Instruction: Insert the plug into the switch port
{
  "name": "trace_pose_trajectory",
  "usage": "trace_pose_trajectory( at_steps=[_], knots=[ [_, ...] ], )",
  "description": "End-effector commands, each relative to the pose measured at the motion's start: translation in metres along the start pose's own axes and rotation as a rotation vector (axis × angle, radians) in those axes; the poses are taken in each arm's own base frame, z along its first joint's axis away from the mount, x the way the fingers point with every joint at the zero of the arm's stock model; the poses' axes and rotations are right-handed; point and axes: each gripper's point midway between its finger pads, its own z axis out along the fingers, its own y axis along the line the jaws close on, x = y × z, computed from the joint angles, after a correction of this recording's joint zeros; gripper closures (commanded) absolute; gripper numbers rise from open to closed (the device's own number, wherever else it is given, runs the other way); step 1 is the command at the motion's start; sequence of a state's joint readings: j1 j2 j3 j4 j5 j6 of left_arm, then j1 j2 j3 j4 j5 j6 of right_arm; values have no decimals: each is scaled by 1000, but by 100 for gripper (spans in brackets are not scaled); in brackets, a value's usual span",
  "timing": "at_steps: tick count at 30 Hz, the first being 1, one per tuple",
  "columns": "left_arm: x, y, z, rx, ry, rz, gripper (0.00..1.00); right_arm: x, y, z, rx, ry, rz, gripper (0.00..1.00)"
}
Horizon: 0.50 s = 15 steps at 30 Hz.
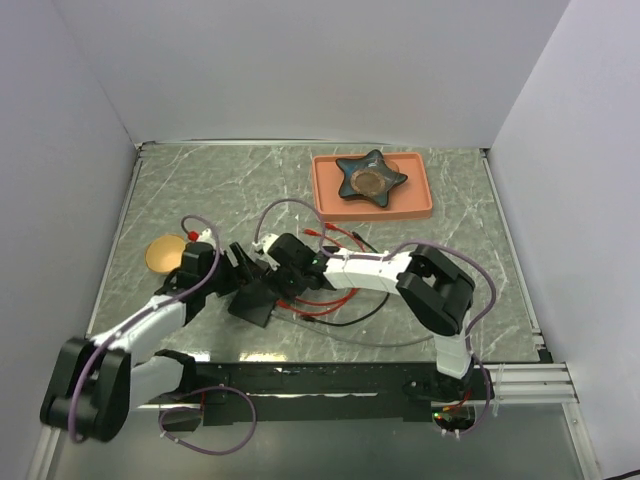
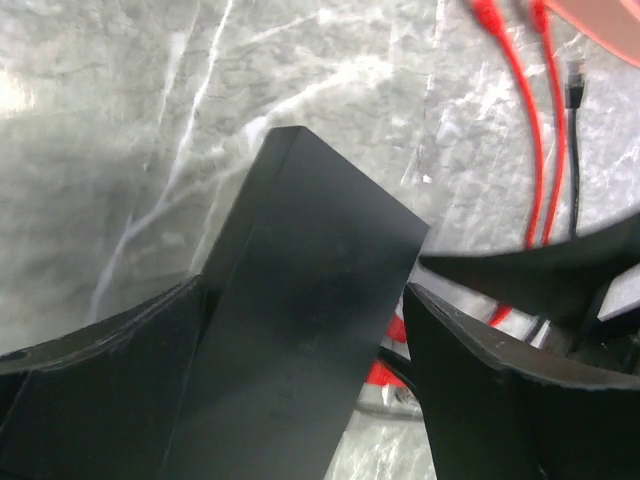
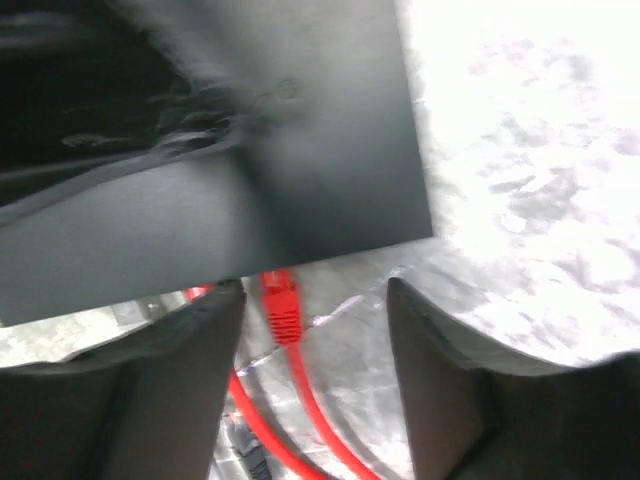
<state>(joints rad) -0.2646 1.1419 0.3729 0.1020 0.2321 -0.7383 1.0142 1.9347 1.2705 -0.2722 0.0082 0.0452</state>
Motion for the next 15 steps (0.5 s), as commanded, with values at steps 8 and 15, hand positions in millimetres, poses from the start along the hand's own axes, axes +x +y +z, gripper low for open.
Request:
trace_pose_trajectory(
  at_steps=[8, 15],
  knots=[
    [-47, -37, -74, 53, -277, 0, 8, -47, 7, -79, -17, -260, 64, 1],
    [-68, -64, -123, 177, -441, 24, 1, -18, 6, -120, -31, -311, 78, 1]
  ],
)
